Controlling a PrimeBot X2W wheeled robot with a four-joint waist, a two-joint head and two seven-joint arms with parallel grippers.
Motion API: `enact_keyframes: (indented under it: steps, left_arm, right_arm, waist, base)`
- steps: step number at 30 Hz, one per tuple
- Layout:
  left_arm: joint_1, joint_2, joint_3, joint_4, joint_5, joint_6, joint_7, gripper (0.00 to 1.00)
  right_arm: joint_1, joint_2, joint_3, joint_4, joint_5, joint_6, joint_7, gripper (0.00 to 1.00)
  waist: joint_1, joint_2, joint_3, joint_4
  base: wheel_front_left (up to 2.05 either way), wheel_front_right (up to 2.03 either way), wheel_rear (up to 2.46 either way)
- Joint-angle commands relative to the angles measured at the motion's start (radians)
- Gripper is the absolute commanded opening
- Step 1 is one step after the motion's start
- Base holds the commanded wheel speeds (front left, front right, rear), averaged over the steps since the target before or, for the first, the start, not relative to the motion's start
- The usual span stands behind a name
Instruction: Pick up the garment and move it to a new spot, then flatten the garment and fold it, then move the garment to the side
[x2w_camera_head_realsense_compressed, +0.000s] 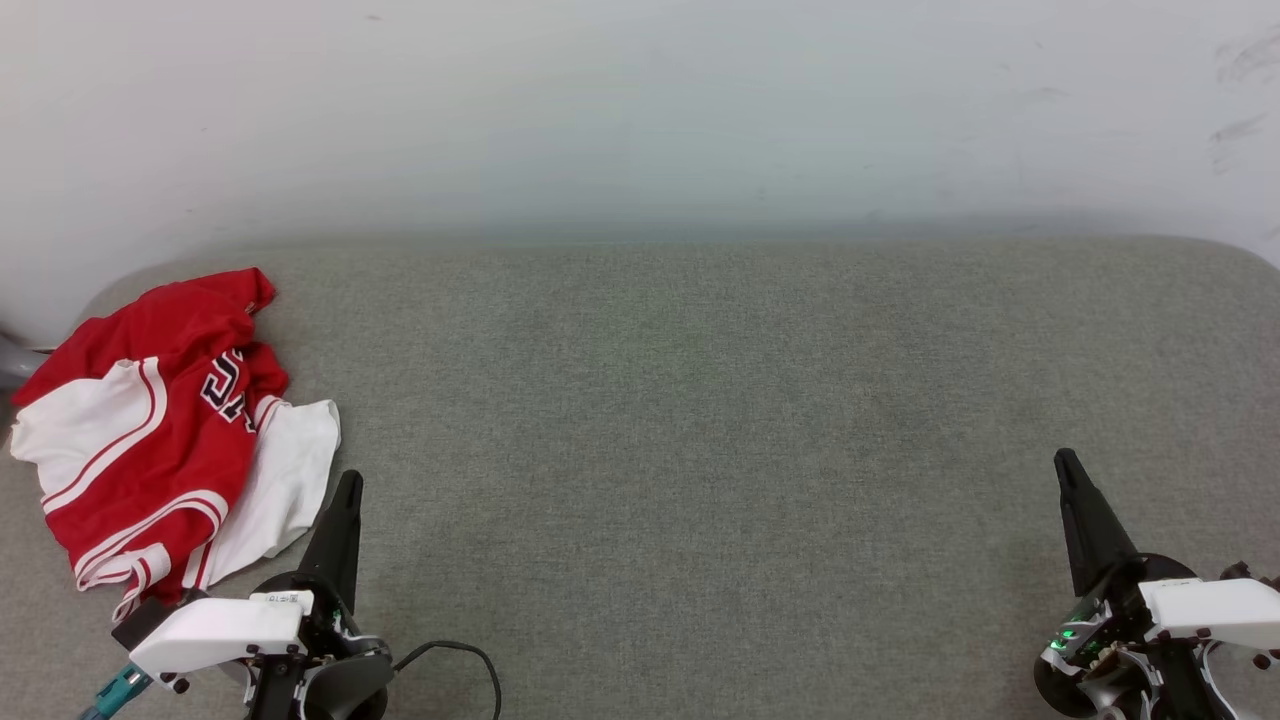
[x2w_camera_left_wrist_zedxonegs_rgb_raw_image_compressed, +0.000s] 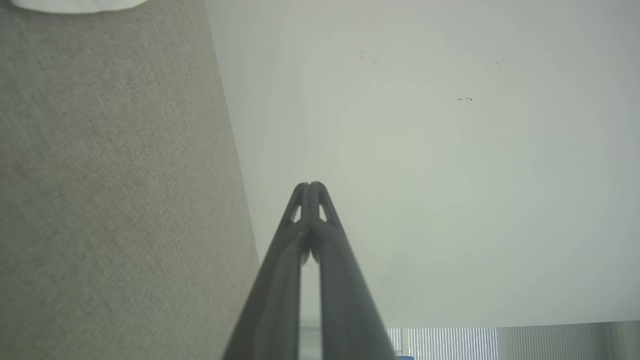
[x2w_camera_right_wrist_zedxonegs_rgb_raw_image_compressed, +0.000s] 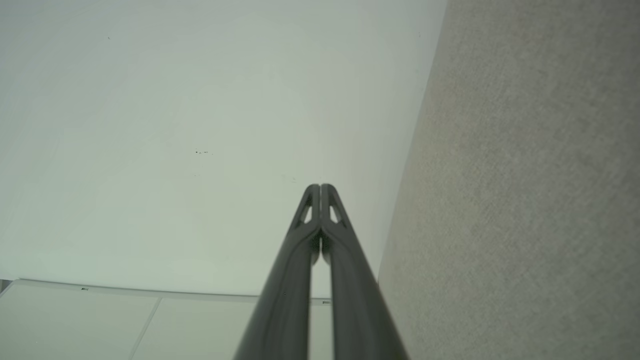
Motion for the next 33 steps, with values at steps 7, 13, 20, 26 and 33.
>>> enact_keyframes:
  steps: [7, 13, 20, 26, 33]
  left_arm:
    - [-0.006, -0.001, 0.002, -0.001, -0.001, -0.004, 0.002, 0.00]
    - [-0.006, 0.000, 0.002, -0.001, -0.001, -0.004, 0.002, 0.00]
    - [-0.006, 0.000, 0.002, -0.001, -0.001, -0.004, 0.002, 0.00]
    - [0.031, -0.003, -0.007, 0.033, 0.002, 0.001, -0.006, 1.00]
    - [0.035, -0.003, -0.006, 0.012, 0.051, 0.002, -0.037, 1.00]
  right_arm:
    - [-0.011, 0.004, 0.001, 0.000, -0.005, 0.000, 0.001, 0.00]
    - [-0.011, 0.004, 0.001, 0.000, -0.005, 0.000, 0.001, 0.00]
    - [-0.011, 0.004, 0.001, 0.000, -0.005, 0.000, 0.001, 0.00]
    - [0.036, 0.001, 0.001, 0.034, -0.004, 0.000, -0.005, 1.00]
    - [0.046, 0.001, -0.006, 0.015, -0.053, 0.000, -0.037, 1.00]
  waist:
    - [0.0000, 0.0000, 0.000, 0.000]
    - [0.0000, 0.0000, 0.000, 0.000]
    - [0.0000, 0.0000, 0.000, 0.000]
    - [0.0000, 0.0000, 0.000, 0.000]
    - [0.0000, 0.0000, 0.001, 0.000]
  base:
    - [0.00, 0.00, 0.00]
    - [0.00, 0.00, 0.00]
    - [0.00, 0.00, 0.00]
    - [0.00, 0.00, 0.00]
    - [0.00, 0.00, 0.00]
